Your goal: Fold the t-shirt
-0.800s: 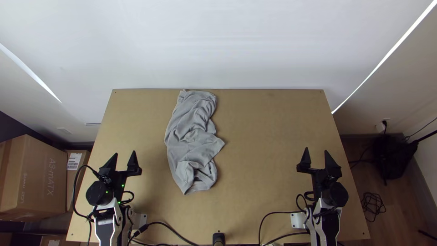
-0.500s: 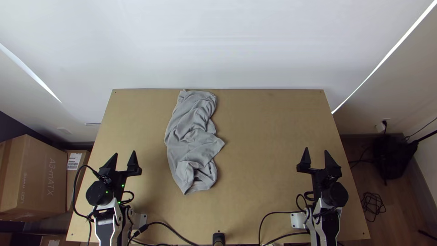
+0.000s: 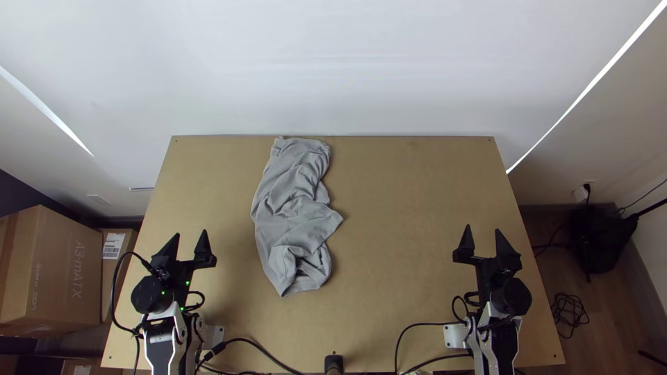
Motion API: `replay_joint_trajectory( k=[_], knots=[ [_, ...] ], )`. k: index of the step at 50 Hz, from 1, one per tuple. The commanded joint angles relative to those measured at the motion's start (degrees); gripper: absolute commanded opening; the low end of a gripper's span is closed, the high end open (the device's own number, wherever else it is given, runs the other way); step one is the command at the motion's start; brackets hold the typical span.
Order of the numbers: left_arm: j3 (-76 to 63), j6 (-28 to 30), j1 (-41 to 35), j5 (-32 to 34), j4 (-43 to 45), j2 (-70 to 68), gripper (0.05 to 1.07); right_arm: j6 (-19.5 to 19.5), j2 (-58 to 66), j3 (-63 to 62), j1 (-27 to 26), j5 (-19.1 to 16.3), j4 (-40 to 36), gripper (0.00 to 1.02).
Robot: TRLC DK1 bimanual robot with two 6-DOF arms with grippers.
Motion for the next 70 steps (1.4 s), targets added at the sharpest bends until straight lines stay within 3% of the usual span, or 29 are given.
replay_joint_trajectory(
  k=[1, 31, 39, 65, 70],
  knots=[
    [-2.5, 0.6, 0.3, -0.1, -0.3, -0.4, 1.03, -0.9, -0.1, -0.3, -0.2, 0.3, -1.3, 0.99],
    [-2.4, 0.6, 0.3, -0.1, -0.3, -0.4, 1.03, -0.6, -0.1, -0.3, -0.3, 0.3, -1.3, 0.99],
    [-2.5, 0.6, 0.3, -0.1, -0.3, -0.4, 1.03, -0.4, -0.1, -0.3, 3.2, 0.2, -1.3, 0.99],
    [-2.4, 0.3, 0.3, 0.0, -0.3, -0.4, 1.03, -0.1, -0.3, -0.1, 5.4, 0.6, -1.0, 0.99],
    [-2.5, -0.1, -2.8, 0.0, -0.3, -0.4, 1.03, 0.4, -0.3, 2.1, 5.2, 0.8, -0.3, 0.99]
  ],
)
